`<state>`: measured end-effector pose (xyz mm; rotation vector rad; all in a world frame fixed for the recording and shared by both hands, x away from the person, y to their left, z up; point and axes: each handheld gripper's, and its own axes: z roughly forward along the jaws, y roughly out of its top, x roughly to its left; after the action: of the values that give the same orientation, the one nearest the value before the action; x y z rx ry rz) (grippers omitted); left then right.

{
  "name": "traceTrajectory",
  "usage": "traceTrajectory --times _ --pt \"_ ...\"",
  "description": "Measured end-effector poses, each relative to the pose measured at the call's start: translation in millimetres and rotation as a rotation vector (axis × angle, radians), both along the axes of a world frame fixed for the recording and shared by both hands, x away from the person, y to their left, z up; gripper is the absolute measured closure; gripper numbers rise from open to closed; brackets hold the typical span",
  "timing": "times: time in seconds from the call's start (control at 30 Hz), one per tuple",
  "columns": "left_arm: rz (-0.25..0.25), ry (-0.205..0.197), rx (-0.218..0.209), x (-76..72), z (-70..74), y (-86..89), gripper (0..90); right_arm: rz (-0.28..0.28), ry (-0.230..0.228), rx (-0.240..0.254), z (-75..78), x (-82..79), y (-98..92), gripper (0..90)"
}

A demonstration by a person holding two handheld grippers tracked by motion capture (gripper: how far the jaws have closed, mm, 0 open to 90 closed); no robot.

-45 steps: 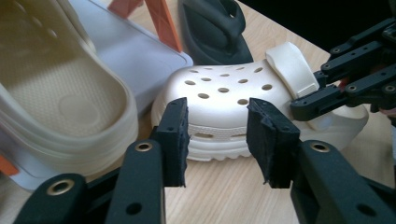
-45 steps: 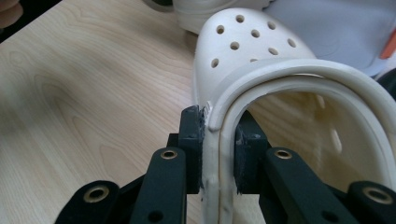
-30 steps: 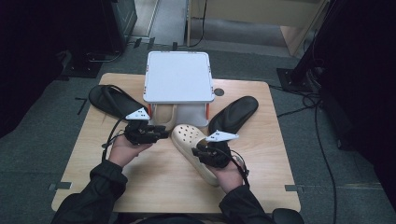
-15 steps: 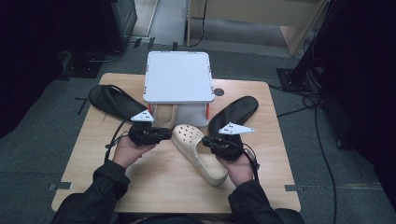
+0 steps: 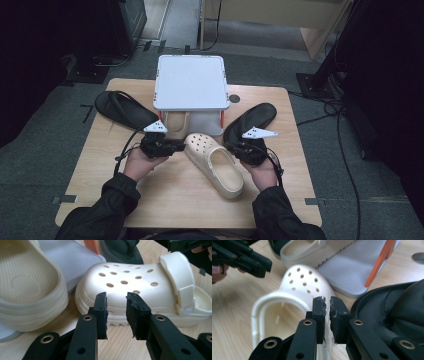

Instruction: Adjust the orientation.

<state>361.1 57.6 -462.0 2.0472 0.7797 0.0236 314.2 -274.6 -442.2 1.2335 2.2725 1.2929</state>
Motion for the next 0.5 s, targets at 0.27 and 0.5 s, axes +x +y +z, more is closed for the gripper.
traceTrajectory --times 0.27,0.5 --pt "-0.006 0.015 0.016 0.1 -10.2 -10.0 70.6 0.001 -0.014 0.014 -11.4 5.6 -4.0 81.0" --pt "-0.017 0.017 0.043 0.6 -15.4 -16.8 70.3 -0.007 0.022 -0.011 -20.9 9.9 -2.9 83.3"
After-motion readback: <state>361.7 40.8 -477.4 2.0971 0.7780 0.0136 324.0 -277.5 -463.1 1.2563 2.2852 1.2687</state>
